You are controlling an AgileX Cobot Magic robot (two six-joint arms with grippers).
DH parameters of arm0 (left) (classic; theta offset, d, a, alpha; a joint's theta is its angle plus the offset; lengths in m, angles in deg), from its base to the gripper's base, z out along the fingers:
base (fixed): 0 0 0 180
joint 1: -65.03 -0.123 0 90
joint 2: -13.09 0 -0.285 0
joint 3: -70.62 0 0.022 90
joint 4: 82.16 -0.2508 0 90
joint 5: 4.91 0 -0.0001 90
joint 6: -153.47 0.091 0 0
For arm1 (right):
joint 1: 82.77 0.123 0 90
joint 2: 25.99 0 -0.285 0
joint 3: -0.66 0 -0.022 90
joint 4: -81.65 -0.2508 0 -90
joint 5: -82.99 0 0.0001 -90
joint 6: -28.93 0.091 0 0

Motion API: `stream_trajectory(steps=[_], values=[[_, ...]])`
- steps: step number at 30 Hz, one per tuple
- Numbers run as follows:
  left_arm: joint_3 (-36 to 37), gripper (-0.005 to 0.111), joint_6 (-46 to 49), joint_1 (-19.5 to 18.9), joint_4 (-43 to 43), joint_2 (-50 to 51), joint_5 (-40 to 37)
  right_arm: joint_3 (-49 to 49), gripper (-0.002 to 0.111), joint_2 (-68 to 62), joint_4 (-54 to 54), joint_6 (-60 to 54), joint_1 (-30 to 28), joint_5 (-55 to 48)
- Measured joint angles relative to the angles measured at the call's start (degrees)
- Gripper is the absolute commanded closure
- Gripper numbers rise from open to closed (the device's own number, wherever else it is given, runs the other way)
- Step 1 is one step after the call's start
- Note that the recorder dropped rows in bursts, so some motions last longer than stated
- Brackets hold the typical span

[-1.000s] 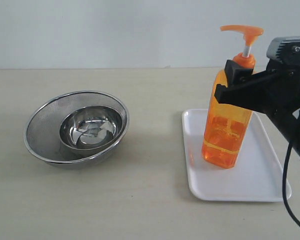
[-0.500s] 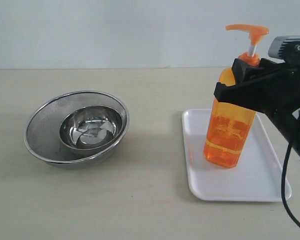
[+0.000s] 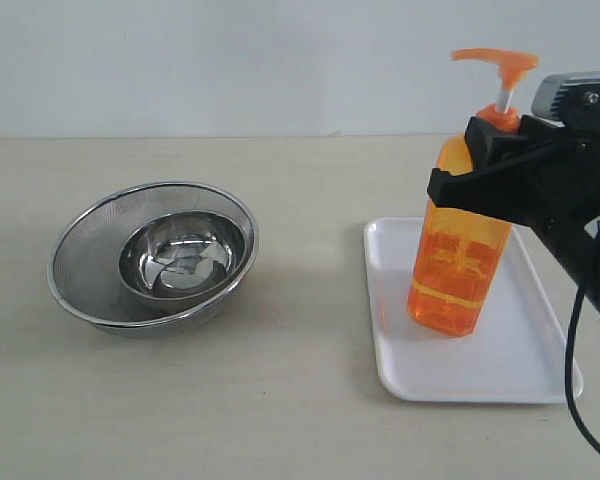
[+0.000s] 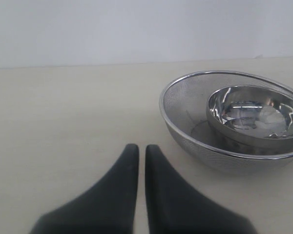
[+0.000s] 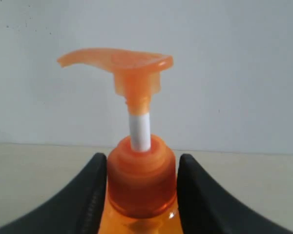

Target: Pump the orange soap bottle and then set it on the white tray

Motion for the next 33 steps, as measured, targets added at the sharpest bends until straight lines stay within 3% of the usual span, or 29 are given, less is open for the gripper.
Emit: stream_trajectory(steps=[10, 18, 21, 26, 33], values=[[0.0, 0.102, 0.0, 0.0, 0.0, 0.0, 0.0, 0.0, 0.108, 0.36, 4.42, -2.51, 0.0, -0.71], [0.0, 0.102, 0.0, 0.0, 0.0, 0.0, 0.0, 1.01, 0.108, 15.0, 4.56, -12.93, -0.35, -15.61], [0.0, 0.102, 0.0, 0.0, 0.0, 0.0, 0.0, 3.65, 0.108, 16.83, 7.9, -13.6, -3.65, -23.94], [0.0, 0.102, 0.0, 0.0, 0.0, 0.0, 0.0, 4.22, 0.108, 17.06, 18.15, -5.38, -9.1, -28.65], [0.0, 0.102, 0.0, 0.0, 0.0, 0.0, 0.0, 4.31, 0.108, 17.06, 43.52, 18.01, -19.52, -28.92]])
